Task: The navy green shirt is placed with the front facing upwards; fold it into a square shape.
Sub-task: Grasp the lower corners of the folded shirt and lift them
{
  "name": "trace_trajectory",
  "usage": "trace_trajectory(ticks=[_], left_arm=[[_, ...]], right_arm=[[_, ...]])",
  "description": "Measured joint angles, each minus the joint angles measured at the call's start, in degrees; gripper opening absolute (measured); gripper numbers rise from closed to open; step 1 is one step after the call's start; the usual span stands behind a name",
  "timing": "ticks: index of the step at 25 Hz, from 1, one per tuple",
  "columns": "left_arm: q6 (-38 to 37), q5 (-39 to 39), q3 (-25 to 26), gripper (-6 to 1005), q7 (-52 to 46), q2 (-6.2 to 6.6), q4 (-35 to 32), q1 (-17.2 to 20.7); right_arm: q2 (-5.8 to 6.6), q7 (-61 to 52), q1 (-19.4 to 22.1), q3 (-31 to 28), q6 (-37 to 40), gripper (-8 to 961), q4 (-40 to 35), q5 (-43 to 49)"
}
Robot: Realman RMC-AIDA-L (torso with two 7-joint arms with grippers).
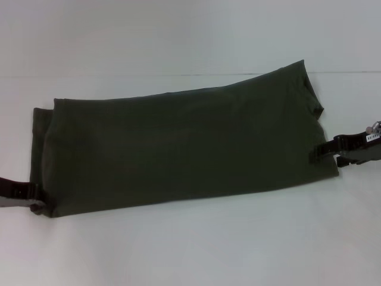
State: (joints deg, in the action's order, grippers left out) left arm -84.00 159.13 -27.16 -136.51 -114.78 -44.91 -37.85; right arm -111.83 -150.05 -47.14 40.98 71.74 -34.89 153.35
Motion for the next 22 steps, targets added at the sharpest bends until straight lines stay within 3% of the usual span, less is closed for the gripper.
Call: trace_trajectory(ticks=[7, 18, 22], left_arm=[[0.0, 0.0, 0.0, 24, 0.0, 0.0, 0.1, 0.0], [0.0, -0.1, 0.0, 25, 0.2, -0.05, 0.3, -0.1], [0.1, -0.1, 0.0, 25, 0.2, -0.07, 0.3, -0.1]], right_arm=[[-1.42, 0.5, 0.0, 0.4, -1.0, 798, 0.1, 0.0], [-1.62, 0.4, 0.3, 0.4, -1.2, 799, 0.1, 0.0], [-1.62, 0.5, 0.4, 0.6, -0.8, 609, 0.1, 0.0]])
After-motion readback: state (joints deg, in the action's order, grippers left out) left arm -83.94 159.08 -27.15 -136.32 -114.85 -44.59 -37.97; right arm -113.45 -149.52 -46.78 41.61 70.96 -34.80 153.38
